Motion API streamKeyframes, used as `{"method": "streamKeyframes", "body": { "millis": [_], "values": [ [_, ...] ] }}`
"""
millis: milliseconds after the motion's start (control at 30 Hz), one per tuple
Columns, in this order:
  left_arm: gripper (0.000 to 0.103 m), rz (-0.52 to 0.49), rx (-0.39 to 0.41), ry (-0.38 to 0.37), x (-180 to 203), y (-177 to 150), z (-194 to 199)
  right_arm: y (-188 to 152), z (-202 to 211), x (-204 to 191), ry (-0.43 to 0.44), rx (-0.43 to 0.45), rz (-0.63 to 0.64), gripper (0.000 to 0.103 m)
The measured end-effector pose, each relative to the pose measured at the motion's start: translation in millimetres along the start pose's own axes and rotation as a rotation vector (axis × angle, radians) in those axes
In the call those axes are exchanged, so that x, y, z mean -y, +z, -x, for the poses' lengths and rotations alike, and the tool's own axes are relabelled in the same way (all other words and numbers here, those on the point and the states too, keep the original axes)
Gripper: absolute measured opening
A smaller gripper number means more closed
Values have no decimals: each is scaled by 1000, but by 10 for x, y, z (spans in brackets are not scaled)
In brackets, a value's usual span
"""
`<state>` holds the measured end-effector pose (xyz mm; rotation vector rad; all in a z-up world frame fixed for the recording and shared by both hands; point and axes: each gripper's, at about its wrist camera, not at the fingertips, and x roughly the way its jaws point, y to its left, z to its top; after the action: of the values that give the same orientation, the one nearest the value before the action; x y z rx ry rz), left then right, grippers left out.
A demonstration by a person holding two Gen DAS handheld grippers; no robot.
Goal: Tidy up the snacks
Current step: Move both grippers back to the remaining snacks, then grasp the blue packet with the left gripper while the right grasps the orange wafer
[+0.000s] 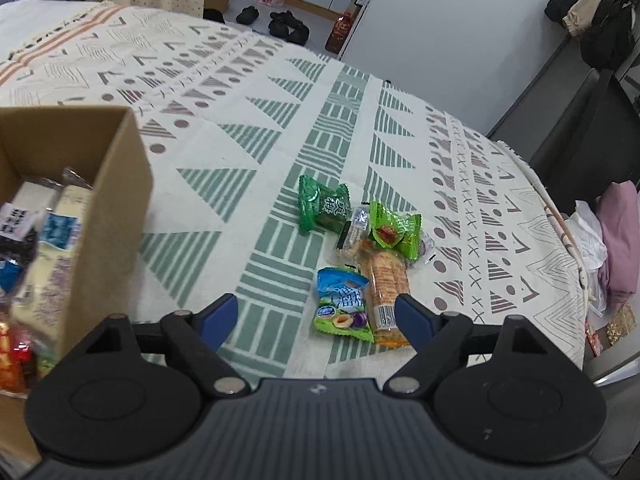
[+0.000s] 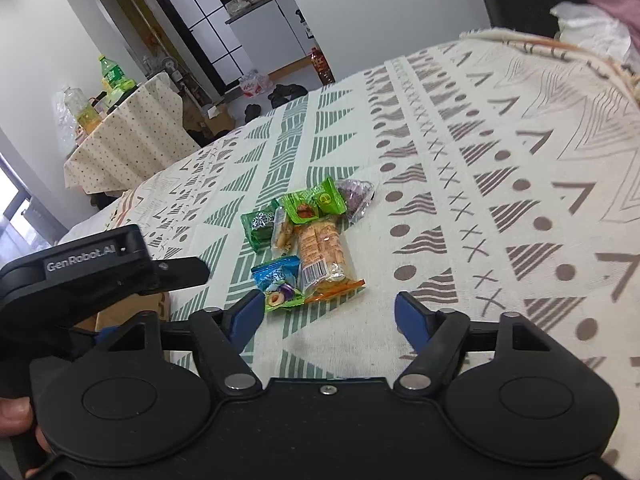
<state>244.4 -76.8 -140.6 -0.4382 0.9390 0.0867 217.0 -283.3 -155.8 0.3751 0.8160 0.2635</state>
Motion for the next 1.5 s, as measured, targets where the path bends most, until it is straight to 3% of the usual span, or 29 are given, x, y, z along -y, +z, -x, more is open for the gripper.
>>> {"method": "streamKeyframes", "body": {
  "millis": [367, 633, 767, 1200, 1433, 1500],
  "values": [
    [65, -24, -31, -4, 117, -31, -375, 70, -362, 187, 44, -22, -25, 56],
    [58, -47, -50, -4, 168, -56, -577, 85, -493, 208, 62, -26, -10, 55],
    [38, -43, -62, 15, 129, -68, -624, 98, -525, 183, 56, -19, 10, 53],
    [34, -14, -1, 73, -76, 21, -377, 71, -642, -69, 48, -28, 139, 54],
    [34, 2, 42, 90, -218, 55, -159, 88, -674, -284, 21, -17, 199, 70],
    [34, -1, 57, 86, -222, 25, -86, 79, -684, -328, 3, -13, 217, 70]
  ]
}}
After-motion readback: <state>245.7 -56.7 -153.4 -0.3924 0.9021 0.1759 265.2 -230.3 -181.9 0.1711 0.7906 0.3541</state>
